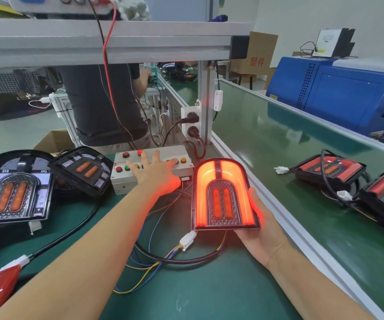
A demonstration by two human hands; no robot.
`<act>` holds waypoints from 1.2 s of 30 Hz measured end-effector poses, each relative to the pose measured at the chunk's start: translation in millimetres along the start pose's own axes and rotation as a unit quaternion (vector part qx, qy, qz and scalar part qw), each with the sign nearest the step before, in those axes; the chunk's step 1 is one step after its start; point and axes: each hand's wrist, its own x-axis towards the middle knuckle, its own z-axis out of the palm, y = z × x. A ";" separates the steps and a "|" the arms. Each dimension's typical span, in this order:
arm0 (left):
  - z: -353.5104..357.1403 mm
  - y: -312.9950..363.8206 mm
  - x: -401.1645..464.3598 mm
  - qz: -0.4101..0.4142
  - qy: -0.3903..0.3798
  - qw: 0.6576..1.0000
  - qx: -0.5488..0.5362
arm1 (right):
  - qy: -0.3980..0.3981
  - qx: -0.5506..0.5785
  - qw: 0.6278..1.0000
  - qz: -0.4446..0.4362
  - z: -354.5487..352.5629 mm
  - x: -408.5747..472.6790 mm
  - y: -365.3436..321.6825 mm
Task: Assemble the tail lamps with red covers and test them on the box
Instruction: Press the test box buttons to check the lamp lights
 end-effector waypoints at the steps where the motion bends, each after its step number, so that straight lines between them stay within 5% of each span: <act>1: 2.1 -0.4 -0.2 0.005 0.003 1.000 0.002 | 0.001 0.000 1.000 0.001 0.1 0.3 0.0; 36: -2.4 5.3 -4.5 0.045 0.063 0.997 0.030 | 0.000 -0.009 1.000 0.016 -1.1 -8.1 -10.6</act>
